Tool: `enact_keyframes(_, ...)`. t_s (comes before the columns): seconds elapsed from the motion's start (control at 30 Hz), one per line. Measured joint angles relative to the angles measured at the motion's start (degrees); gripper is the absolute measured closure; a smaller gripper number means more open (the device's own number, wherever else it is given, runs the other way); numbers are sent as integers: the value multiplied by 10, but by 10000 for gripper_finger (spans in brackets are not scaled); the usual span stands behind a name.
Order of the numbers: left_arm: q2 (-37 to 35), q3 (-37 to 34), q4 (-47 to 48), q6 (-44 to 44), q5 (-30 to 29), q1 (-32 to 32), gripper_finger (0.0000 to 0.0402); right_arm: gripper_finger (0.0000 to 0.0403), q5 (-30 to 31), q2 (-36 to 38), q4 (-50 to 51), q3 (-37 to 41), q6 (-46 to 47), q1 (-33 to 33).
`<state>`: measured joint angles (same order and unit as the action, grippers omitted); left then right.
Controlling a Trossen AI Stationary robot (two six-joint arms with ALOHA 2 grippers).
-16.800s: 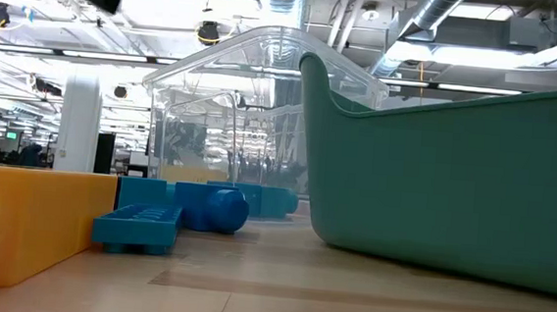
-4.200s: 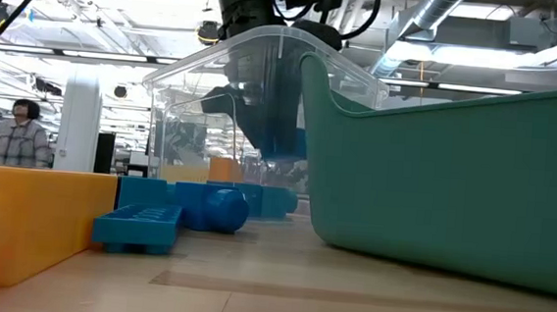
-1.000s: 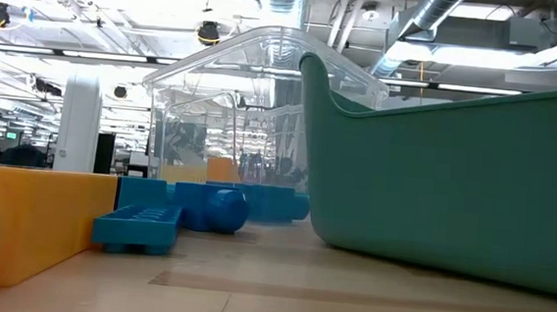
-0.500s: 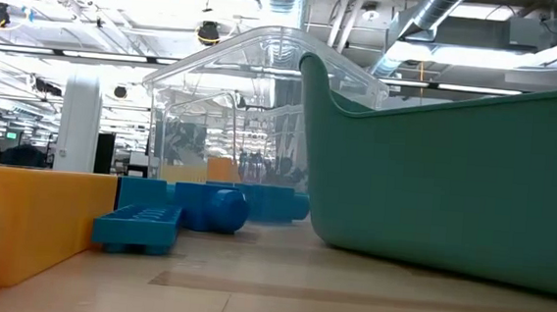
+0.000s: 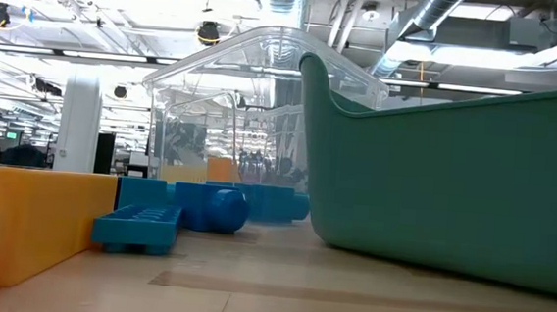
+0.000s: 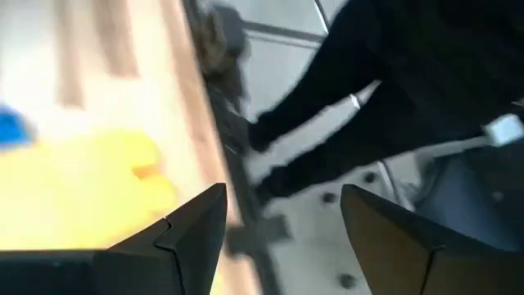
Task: Pick & Place Toys
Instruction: Put the yellow game piece into the transparent bin
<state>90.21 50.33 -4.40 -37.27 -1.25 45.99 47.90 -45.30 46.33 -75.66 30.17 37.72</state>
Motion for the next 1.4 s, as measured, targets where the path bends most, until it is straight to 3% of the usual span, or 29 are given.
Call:
enact_keyframes(0.3, 0, 0, -4, 125, 83, -52, 165, 148, 1, 0, 23, 0, 28, 0)
enact_keyframes(0.63, 0, -2, 60, 239, 84, -42, 165, 148, 2, -6, 71, 0, 89, 0)
enact_keyframes(1.1, 60, -36, 25, 337, 83, -14, 165, 148, 16, -12, 39, 0, 89, 0)
enact_keyframes(1.4, 108, -36, 0, 342, 37, -9, 165, 148, 28, -12, 37, 0, 100, 0)
